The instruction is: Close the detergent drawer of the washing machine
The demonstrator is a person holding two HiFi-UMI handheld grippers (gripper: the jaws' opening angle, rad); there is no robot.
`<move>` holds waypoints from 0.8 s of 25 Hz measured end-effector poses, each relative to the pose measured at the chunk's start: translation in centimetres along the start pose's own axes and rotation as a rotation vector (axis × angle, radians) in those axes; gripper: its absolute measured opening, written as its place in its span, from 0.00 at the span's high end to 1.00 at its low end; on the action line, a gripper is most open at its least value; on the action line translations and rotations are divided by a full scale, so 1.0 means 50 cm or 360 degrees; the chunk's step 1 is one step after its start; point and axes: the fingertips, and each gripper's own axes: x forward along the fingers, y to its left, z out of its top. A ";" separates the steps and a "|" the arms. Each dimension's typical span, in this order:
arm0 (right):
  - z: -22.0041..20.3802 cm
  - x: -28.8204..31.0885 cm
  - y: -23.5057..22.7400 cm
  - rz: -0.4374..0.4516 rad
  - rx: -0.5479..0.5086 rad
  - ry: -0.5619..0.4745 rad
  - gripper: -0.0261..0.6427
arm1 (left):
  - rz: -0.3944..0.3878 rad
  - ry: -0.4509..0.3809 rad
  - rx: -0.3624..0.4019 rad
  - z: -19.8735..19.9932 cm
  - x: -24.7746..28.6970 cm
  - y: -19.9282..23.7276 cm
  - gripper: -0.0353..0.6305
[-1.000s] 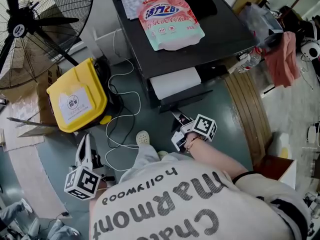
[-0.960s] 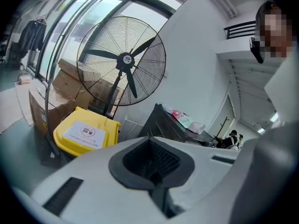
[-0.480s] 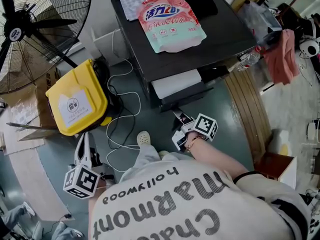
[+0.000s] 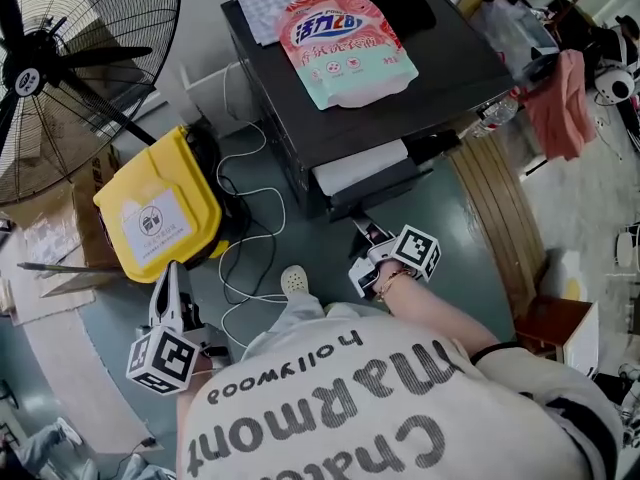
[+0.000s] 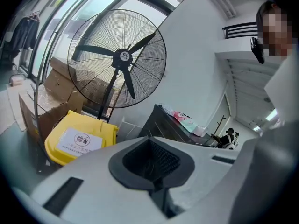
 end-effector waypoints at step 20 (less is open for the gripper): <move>0.009 0.016 0.019 -0.0053 0.0032 -0.0192 0.82 | -0.0271 0.0031 0.0071 0.092 0.113 0.000 0.94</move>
